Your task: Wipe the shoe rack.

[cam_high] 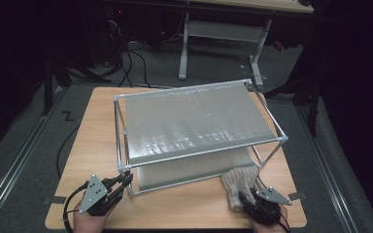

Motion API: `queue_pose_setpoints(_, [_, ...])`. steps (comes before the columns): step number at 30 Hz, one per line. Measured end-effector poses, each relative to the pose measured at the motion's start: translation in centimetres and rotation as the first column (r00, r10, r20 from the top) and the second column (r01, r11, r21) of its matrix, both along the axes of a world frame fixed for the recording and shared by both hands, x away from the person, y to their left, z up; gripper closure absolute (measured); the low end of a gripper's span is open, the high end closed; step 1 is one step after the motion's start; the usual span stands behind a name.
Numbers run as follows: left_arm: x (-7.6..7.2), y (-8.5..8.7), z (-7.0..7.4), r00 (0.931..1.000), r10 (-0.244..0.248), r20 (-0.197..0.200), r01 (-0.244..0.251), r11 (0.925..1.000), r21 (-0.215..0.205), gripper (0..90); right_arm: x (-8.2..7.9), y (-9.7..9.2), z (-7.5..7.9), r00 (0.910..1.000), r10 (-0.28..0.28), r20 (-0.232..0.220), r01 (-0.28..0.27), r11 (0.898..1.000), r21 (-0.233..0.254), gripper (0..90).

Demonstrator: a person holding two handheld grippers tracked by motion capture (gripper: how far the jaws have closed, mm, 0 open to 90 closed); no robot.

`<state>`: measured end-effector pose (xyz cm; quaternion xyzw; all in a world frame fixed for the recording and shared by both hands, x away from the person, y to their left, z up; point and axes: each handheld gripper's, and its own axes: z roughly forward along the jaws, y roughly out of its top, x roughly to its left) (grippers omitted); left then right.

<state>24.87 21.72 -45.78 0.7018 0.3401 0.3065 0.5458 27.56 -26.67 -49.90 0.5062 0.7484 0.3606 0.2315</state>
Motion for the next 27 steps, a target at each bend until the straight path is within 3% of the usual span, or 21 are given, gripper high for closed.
queue_pose_setpoints(3, [-0.1, 0.9, -0.1, 0.9998, 0.017, 0.006, -0.017, 0.9998, 0.007, 79.6, 0.1, 0.4, -0.1, 1.0000, 0.002, -0.005, -0.002, 1.000, -0.009, 50.0])
queue_pose_setpoints(7, [-0.1, 1.9, -0.3, 0.9987, 0.049, 0.014, -0.049, 0.9988, 0.003, 79.5, 0.1, 0.6, -0.1, 0.9991, 0.042, -0.002, -0.042, 0.999, -0.030, 71.1])
queue_pose_setpoints(9, [-0.1, 2.3, -0.4, 0.9973, 0.070, 0.021, -0.070, 0.9975, 0.000, 79.5, 0.1, 0.7, 0.2, 0.9985, 0.054, -0.005, -0.054, 0.998, -0.037, 75.2])
queue_pose_setpoints(11, [-0.1, 2.6, -0.5, 0.9961, 0.085, 0.024, -0.085, 0.9964, -0.003, 79.4, 0.0, 0.7, 0.6, 0.9980, 0.063, -0.001, -0.063, 0.998, -0.007, 76.2])
queue_pose_setpoints(15, [0.0, 3.1, -0.6, 0.9950, 0.094, 0.032, -0.094, 0.9955, -0.002, 79.4, -0.3, 1.0, 2.5, 0.9940, 0.064, 0.088, -0.065, 0.998, 0.007, 76.3])
queue_pose_setpoints(19, [0.1, 3.4, -0.7, 0.9949, 0.092, 0.039, -0.092, 0.9957, -0.001, 79.3, 0.4, 0.5, 4.8, 0.9851, 0.026, 0.170, -0.030, 0.999, 0.021, 76.1])
queue_pose_setpoints(24, [0.1, 3.5, -0.7, 0.9938, 0.100, 0.049, -0.101, 0.9948, 0.012, 79.1, 1.2, -0.4, 7.4, 0.9705, -0.011, 0.241, -0.002, 0.999, 0.053, 75.8])
queue_pose_setpoints(27, [0.1, 3.5, -0.7, 0.9935, 0.103, 0.050, -0.103, 0.9946, 0.014, 79.0, 1.8, -0.6, 8.8, 0.9654, -0.010, 0.260, 0.001, 0.999, 0.034, 75.7])
